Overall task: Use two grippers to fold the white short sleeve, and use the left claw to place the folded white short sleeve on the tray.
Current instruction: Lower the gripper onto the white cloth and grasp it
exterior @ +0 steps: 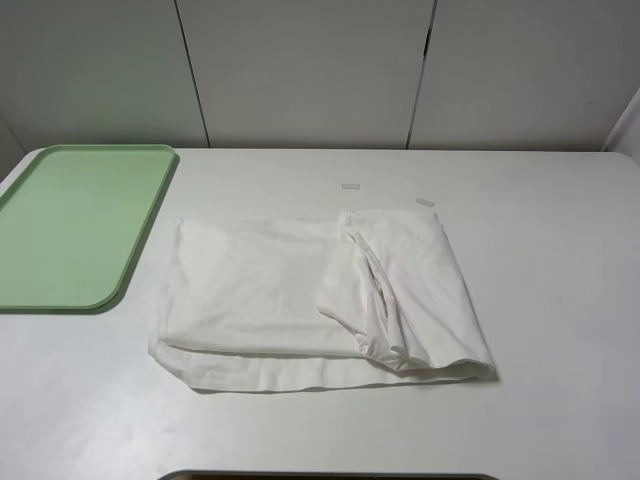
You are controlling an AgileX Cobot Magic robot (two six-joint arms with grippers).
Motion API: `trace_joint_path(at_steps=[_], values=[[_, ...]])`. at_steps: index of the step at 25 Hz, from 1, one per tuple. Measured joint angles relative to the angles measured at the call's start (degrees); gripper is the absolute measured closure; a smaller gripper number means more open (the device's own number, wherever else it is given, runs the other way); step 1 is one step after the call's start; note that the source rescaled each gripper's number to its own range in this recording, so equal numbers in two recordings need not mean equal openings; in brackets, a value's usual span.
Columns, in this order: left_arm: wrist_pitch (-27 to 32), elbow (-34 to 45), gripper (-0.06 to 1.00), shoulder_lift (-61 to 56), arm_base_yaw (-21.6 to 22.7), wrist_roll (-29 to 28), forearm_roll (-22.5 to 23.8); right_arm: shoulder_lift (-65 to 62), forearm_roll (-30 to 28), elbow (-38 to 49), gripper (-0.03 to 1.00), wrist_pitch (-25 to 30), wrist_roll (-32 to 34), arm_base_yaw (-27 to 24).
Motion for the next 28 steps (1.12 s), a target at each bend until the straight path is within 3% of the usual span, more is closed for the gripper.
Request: trace_joint_path(at_steps=[28], values=[[-0.7,0.0,0.02,0.0,-0.1,0.0,-0.3,0.0,0.0,0.0,-0.03,0.0,0.0,0.0]])
